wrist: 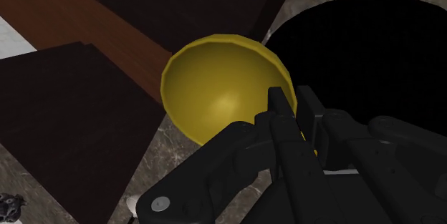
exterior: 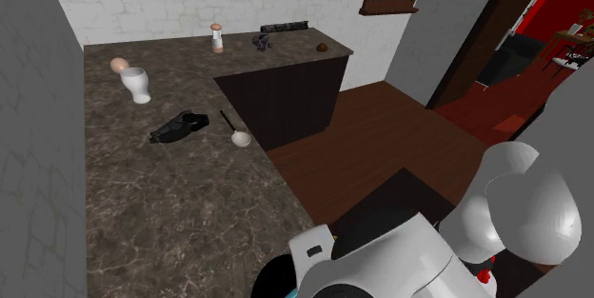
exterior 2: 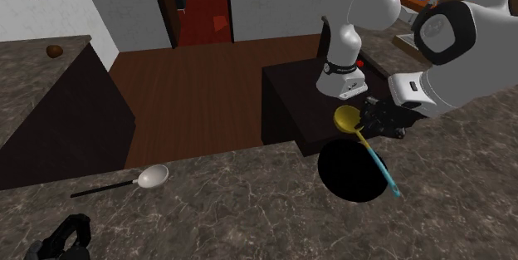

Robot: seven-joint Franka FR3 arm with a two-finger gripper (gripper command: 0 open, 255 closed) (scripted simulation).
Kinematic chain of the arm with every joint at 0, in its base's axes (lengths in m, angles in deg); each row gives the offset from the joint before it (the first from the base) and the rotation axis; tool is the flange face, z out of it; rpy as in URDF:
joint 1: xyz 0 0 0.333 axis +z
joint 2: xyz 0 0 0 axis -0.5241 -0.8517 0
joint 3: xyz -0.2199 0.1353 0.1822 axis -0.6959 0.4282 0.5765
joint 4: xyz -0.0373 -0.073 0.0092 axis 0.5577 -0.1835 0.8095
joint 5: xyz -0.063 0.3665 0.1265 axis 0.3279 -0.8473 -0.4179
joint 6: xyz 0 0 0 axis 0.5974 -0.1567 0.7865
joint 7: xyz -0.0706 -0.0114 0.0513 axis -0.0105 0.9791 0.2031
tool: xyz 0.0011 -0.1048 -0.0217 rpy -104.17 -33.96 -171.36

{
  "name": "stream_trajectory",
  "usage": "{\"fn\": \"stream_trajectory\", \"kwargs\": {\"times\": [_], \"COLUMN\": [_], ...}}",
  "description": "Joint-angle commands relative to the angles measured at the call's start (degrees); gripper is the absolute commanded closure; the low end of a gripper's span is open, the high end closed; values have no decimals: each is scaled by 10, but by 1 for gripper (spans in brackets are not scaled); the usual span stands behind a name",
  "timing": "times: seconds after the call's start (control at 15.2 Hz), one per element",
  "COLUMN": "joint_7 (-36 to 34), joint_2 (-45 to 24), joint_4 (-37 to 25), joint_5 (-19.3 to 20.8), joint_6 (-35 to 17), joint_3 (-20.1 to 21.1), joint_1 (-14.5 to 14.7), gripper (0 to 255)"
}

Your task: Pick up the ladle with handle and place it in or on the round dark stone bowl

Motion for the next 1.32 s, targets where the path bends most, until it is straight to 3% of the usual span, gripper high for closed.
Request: {"fn": "stream_trajectory", "kwargs": {"times": [0.0,0.4,0.79,1.25], "joint_7": [-21,-88,-157,-159], "joint_2": [-22,-95,-170,-172], "joint_4": [1,3,-3,-3], "joint_5": [20,96,179,181], "joint_6": [-12,-42,-62,-63], "joint_3": [5,4,-21,-22], "joint_1": [-5,-12,0,1], "gripper": [255,255,255,255]}}
